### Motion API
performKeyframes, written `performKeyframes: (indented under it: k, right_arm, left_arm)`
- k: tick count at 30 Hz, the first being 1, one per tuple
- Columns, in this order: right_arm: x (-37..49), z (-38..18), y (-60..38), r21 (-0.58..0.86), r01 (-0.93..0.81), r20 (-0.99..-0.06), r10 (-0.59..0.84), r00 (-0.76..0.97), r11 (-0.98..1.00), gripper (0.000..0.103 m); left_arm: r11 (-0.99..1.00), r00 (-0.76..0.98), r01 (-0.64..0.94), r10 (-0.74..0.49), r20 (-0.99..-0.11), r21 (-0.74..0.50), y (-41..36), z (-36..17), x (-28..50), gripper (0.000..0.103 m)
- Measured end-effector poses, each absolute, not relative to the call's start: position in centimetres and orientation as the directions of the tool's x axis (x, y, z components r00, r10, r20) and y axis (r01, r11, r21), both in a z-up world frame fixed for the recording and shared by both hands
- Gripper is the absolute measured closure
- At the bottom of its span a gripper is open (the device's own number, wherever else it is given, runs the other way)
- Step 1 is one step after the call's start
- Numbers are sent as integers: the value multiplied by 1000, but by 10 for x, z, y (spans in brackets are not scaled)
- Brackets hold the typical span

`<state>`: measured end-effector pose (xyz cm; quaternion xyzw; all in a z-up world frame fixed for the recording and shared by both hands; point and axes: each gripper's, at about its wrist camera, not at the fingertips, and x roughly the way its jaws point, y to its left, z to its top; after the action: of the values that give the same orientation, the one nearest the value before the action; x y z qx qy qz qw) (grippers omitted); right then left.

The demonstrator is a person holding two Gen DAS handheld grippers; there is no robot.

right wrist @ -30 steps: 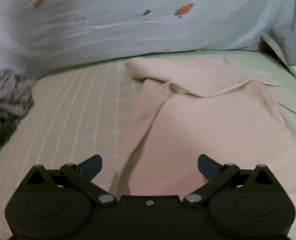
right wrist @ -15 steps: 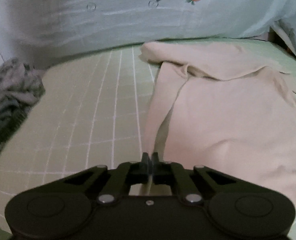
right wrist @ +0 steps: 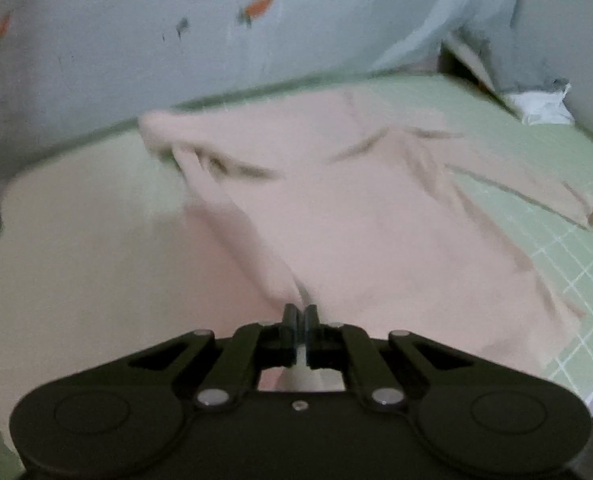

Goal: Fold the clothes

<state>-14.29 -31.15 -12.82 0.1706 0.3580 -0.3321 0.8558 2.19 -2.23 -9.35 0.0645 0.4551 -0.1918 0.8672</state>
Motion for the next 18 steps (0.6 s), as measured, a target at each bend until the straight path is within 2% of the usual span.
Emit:
performKeyframes:
  k: [2,4,6,7,9,12,18]
  right_arm:
    - [-144,-135,-313,41,684,-741,-436,510,728,95]
    - [-143,-134,-315,16,673,-747,-439,499,739,86]
    - [-145,-129,-325,52,672,-758,-409,507,738,68]
    - [-149,-125,-330,86,672,-758,-390,523,735,64]
    - [-161,-115,-342,141,669,-743,-369,559,729,50]
    - [-176,-99,-366,144,663,-720,-383,579,734,31]
    - [-196,-77,-447,123,712,-692,-454,561,692,24]
  left_arm:
    - [922,513,381,-268,-815,-63,-29,-92,20,4]
    - [931,510,357,-261,-819,-74,-40,-91,19,4]
    - [935,511,345,-263,-818,-86,-53,-89,18,4]
    - [936,513,341,-267,-816,-92,-61,-87,17,4]
    - [938,514,330,-275,-813,-109,-80,-85,16,4]
    - [943,513,303,-283,-810,-138,-108,-83,19,4]
    - [952,525,261,-277,-805,-158,-168,-82,30,4]
